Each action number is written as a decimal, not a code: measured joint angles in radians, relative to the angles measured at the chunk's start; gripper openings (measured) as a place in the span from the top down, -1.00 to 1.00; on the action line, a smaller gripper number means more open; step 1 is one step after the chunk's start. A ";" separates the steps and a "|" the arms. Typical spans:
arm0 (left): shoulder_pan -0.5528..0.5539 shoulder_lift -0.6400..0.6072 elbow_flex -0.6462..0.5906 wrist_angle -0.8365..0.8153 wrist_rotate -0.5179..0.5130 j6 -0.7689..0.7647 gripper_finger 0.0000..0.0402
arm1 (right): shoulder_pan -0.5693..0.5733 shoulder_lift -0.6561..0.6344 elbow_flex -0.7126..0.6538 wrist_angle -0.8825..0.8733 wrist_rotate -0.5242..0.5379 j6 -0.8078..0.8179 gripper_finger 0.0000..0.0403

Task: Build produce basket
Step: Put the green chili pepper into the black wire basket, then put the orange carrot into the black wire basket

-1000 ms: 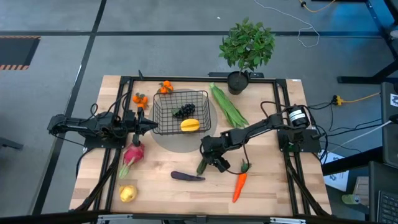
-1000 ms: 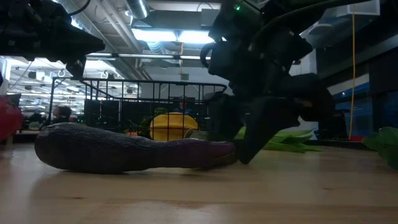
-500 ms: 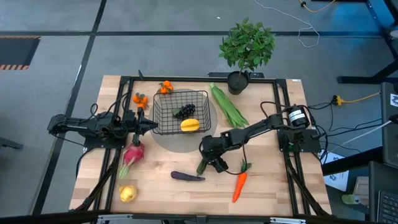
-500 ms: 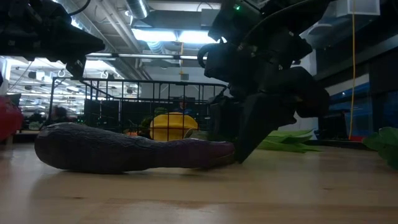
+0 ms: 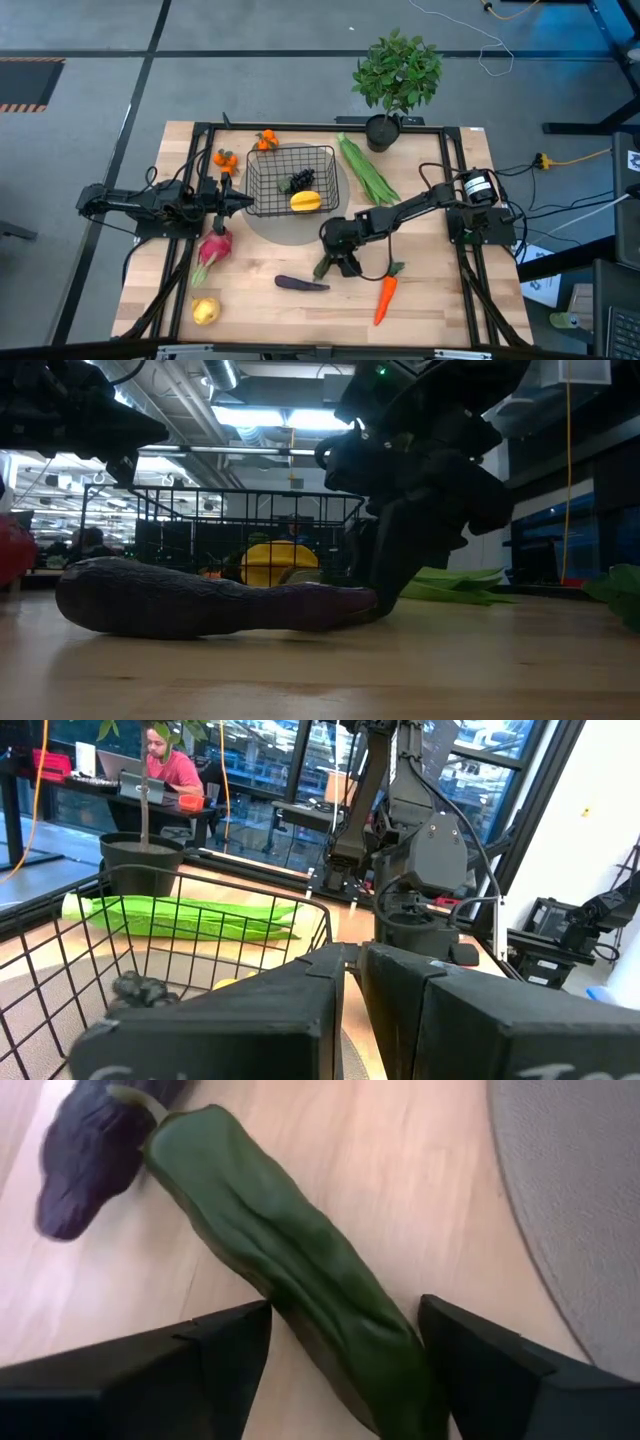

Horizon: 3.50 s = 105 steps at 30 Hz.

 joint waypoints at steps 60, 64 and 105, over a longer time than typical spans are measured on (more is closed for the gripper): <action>0.000 0.000 0.000 0.004 0.001 0.000 0.86 | -0.270 -0.047 0.592 -0.229 0.326 -0.163 0.60; 0.000 0.000 0.000 0.004 0.001 0.000 0.86 | -0.283 -0.047 0.551 -0.152 0.256 -0.164 0.56; 0.000 0.000 0.000 0.002 0.000 0.000 0.86 | -0.269 -0.091 0.567 -0.505 0.299 0.104 -0.13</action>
